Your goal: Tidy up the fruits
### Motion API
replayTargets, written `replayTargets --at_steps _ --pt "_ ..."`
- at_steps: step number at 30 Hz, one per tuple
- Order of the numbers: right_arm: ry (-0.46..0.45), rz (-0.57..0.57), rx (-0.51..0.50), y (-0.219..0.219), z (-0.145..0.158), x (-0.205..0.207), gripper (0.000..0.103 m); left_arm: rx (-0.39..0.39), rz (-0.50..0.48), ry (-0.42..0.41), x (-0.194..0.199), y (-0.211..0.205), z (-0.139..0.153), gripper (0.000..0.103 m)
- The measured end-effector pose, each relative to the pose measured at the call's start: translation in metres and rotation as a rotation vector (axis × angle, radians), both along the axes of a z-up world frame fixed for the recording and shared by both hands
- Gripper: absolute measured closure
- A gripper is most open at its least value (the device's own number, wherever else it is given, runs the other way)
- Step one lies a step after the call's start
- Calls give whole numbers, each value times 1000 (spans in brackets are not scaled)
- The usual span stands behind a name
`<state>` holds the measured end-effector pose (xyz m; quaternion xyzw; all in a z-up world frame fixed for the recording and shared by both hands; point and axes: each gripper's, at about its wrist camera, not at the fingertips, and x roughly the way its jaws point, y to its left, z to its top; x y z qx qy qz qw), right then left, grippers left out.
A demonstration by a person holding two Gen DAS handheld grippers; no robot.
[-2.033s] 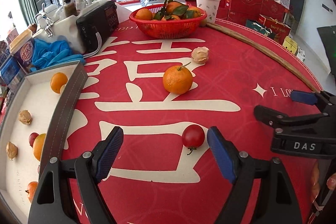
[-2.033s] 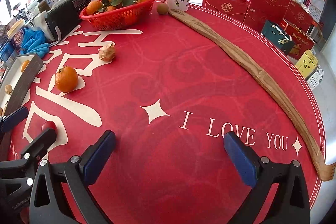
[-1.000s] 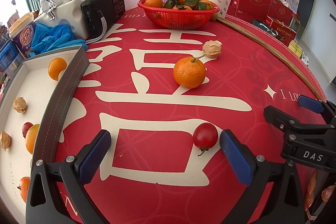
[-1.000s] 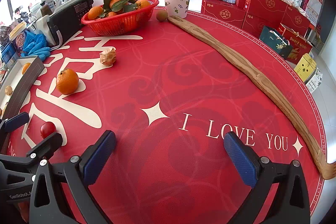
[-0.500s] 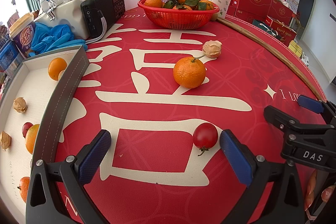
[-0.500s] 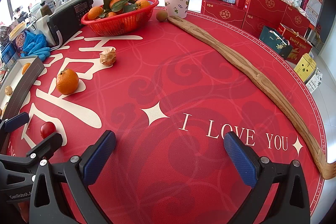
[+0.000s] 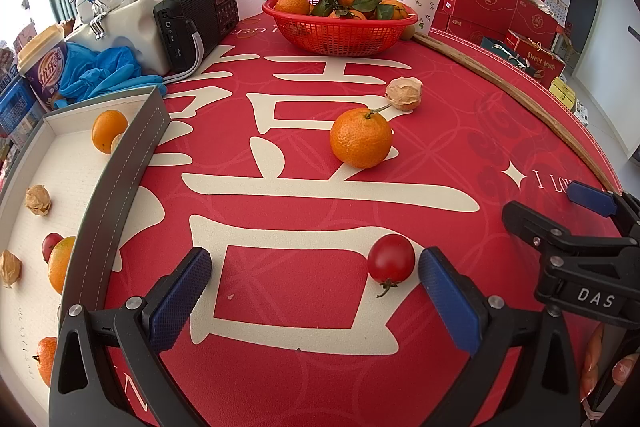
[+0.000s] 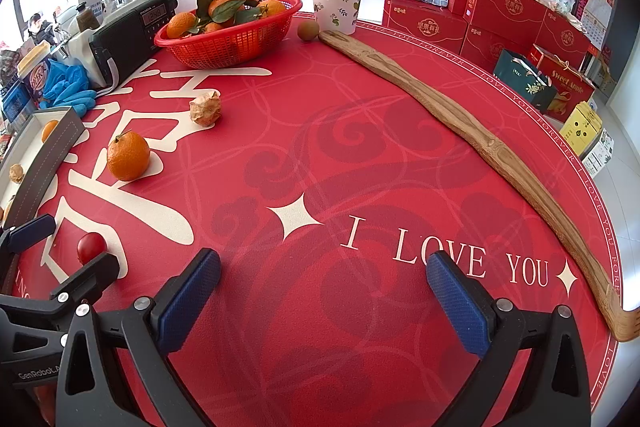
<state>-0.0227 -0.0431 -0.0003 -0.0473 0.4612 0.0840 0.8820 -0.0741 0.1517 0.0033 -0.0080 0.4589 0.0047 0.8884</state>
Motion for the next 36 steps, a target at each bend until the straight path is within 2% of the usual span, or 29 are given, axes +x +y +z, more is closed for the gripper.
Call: replayTargets --at_steps 21,26,33,36 --pt "0 0 0 0 0 0 0 0 1 0 1 0 0 0" --pt "6 -13 0 -2 1 0 0 0 10 1 19 5 -1 0" --pt "48 -128 -1 -36 4 3 0 -1 0 1 38 9 -2 0" --pt "66 -112 -3 -50 5 4 0 -2 0 2 37 8 -2 0"
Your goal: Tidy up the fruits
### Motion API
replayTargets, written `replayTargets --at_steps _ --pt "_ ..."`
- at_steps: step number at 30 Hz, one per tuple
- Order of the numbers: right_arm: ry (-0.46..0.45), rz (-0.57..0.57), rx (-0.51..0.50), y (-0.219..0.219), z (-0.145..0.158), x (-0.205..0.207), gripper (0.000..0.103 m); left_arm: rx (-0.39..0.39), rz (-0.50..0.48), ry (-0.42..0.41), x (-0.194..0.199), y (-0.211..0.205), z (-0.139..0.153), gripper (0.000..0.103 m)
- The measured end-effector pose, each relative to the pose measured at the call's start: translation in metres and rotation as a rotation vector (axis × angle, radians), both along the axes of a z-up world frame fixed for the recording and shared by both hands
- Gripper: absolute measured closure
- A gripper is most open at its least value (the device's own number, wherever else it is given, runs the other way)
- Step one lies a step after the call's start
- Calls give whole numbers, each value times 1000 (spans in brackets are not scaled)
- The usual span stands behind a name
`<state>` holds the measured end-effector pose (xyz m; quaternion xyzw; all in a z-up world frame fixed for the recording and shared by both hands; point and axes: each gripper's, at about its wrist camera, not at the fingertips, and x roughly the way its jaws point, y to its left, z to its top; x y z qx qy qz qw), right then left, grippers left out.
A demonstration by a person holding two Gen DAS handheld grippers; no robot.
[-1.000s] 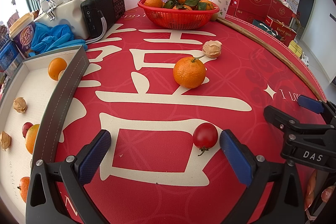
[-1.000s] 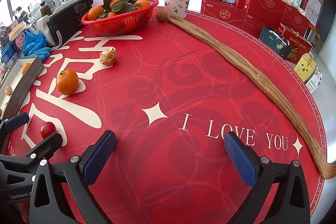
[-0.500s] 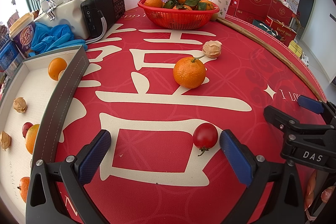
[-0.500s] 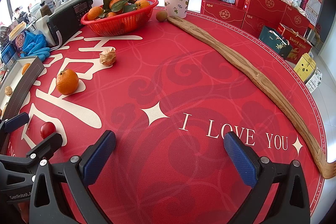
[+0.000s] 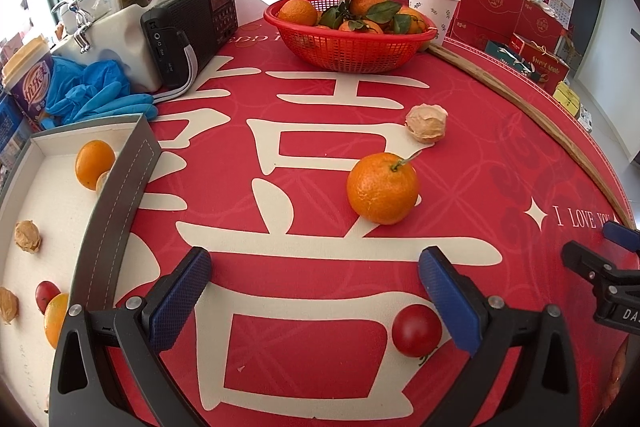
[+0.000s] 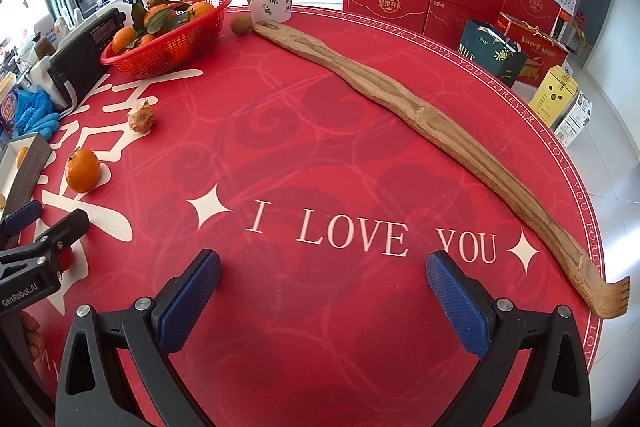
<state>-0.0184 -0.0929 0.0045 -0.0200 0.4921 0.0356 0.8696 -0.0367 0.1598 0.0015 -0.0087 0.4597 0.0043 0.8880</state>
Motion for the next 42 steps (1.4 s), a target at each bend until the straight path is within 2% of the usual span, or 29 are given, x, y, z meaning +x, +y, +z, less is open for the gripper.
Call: replayTargets --at_steps 6,10,14,18,27,42 --pt "-42 118 5 -10 -2 -4 0 0 0 0 0 0 0 0" --pt "-11 120 9 -11 -2 0 0 0 0 0 1 0 0 0" --pt "-21 81 73 -28 1 1 0 0 0 0 1 0 0 0" --pt "-32 124 -4 -21 -2 -2 0 0 0 0 0 0 0 0" --pt "-53 205 15 -27 -3 -8 0 0 0 0 0 0 0 0" --pt "-57 211 12 -22 -4 -6 0 0 0 0 0 0 0 0"
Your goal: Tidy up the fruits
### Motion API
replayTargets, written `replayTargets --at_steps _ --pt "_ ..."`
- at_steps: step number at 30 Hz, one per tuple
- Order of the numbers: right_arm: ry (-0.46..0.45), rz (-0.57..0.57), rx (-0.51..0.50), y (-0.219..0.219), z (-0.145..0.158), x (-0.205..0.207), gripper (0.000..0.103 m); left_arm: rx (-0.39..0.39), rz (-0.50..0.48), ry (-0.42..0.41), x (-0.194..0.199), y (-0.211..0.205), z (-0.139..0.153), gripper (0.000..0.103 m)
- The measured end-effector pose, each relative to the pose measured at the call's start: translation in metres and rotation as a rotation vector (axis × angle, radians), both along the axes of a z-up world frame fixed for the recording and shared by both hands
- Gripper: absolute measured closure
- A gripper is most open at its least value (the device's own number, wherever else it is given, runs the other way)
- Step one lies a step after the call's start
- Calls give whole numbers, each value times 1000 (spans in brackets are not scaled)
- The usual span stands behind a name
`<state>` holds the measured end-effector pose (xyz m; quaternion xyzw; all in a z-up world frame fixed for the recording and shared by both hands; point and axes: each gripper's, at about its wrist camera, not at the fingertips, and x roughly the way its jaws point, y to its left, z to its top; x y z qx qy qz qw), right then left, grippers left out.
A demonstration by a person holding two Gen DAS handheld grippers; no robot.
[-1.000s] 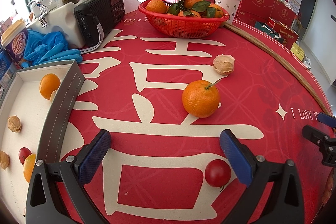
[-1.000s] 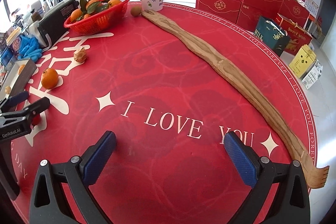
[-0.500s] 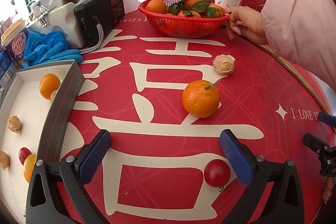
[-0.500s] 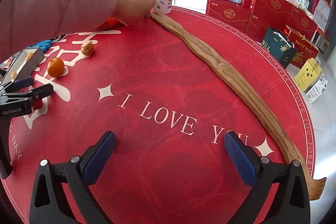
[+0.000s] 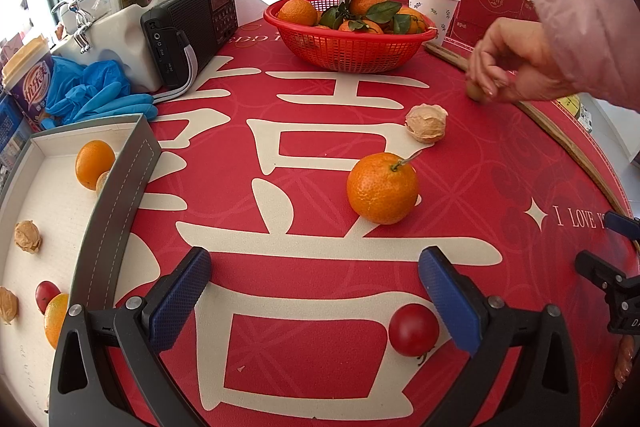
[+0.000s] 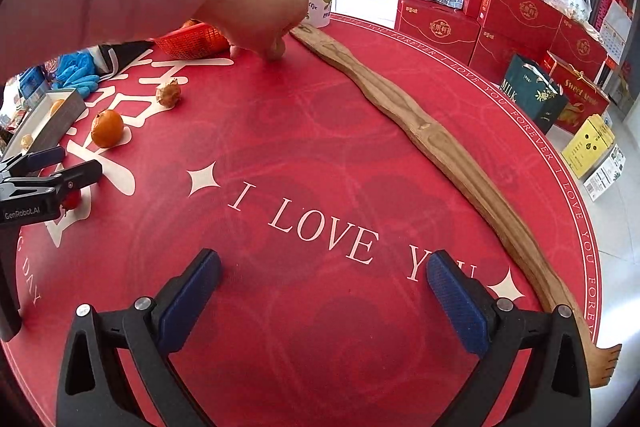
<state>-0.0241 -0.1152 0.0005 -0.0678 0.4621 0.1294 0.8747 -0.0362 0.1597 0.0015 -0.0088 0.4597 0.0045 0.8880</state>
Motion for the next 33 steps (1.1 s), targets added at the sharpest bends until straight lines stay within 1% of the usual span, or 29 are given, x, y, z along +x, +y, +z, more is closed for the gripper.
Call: replayTargets --at_steps 33 --pt "-8 -5 1 0 1 1 0 0 0 0 0 0 0 0"
